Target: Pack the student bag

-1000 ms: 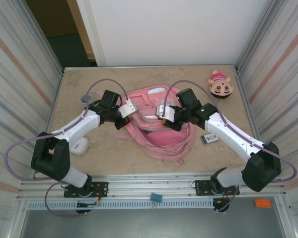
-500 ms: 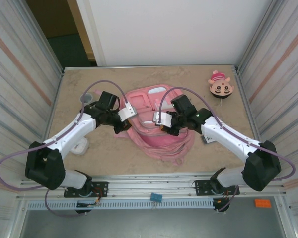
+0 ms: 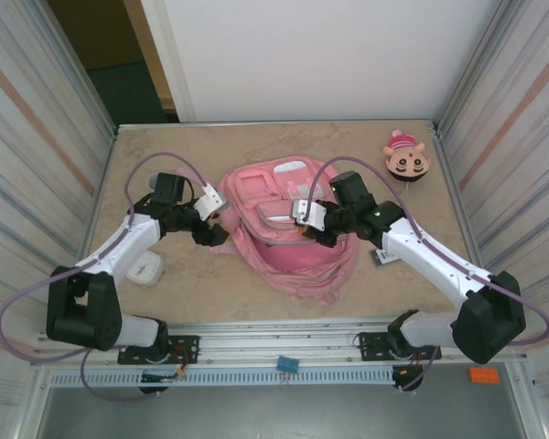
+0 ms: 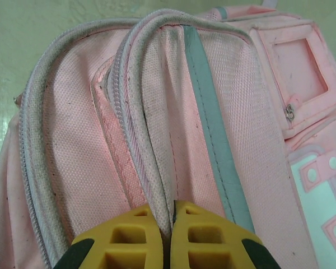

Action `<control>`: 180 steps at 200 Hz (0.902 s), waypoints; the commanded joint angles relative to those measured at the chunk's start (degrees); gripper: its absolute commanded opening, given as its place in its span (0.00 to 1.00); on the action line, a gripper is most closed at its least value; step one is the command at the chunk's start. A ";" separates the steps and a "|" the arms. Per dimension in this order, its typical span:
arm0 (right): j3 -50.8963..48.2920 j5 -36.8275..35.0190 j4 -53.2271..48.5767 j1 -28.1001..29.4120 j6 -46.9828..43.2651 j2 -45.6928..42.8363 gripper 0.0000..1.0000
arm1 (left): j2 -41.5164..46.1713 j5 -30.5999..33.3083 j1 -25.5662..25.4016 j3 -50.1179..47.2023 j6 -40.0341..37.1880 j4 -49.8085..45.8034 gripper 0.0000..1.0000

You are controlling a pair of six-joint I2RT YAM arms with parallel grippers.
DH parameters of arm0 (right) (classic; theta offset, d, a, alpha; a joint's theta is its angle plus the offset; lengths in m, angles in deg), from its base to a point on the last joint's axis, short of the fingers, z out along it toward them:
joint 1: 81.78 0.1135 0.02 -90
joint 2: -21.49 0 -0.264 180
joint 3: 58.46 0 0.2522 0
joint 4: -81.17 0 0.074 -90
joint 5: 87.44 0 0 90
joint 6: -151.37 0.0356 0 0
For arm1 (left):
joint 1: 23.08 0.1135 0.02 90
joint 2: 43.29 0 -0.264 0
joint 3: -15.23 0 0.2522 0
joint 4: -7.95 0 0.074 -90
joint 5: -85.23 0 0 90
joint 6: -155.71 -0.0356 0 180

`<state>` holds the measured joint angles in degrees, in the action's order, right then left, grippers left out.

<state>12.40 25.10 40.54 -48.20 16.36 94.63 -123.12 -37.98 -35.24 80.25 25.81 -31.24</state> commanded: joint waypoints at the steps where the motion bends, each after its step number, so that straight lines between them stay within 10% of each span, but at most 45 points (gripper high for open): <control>1: 2.26 3.60 -0.06 -0.36 1.39 -0.78 0.00 | -3.71 0.12 -1.64 2.37 -8.23 0.61 0.70; 124: 1.44 -4.66 -1.41 4.38 -1.48 6.72 0.02 | -16.88 8.04 -3.32 8.35 -6.12 5.30 0.68; 180: 0.41 -7.70 -2.06 5.28 -1.81 8.50 0.01 | -17.32 1.61 -4.62 8.45 -10.44 6.50 0.27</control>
<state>12.84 20.12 38.92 -43.44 15.26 102.11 -140.17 -34.01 -39.42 87.23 19.39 -25.49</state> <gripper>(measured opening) 0.062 0.367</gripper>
